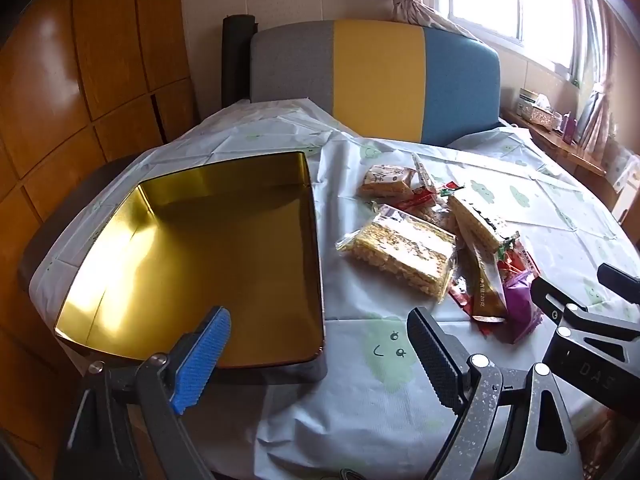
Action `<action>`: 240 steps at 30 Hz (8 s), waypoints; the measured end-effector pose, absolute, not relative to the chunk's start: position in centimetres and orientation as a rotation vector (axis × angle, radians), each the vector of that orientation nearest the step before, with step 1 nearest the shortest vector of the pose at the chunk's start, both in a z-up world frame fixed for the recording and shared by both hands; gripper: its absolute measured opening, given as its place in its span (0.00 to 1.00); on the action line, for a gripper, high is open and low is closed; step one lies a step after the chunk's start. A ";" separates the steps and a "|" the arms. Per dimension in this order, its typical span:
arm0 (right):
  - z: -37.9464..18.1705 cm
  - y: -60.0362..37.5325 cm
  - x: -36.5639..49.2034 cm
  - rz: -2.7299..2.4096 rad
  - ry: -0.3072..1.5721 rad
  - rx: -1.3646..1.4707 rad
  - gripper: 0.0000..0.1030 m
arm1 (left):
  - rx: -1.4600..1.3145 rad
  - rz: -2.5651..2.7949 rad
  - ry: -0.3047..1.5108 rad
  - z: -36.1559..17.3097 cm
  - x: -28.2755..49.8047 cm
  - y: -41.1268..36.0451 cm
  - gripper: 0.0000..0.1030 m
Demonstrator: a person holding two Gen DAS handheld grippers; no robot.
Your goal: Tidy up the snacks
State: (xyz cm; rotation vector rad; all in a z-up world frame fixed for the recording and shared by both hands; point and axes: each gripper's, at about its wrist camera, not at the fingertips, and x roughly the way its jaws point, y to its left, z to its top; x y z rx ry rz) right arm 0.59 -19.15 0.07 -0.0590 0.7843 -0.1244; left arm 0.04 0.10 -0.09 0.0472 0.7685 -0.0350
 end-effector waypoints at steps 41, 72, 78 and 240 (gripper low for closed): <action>2.0 -19.1 2.2 -0.093 0.746 -0.103 0.93 | 0.035 0.008 0.759 0.4 0.5 2.3 0.88; 2.6 -19.5 2.6 -0.071 0.741 -0.117 0.93 | 0.047 0.003 0.772 0.1 0.4 1.8 0.88; 2.3 -20.0 3.1 -0.058 0.762 -0.108 0.93 | 0.048 -0.001 0.783 0.0 0.7 1.7 0.88; -5.9 -13.2 13.7 0.382 1.084 -0.329 0.38 | -0.059 0.105 0.885 -0.9 16.5 9.7 0.75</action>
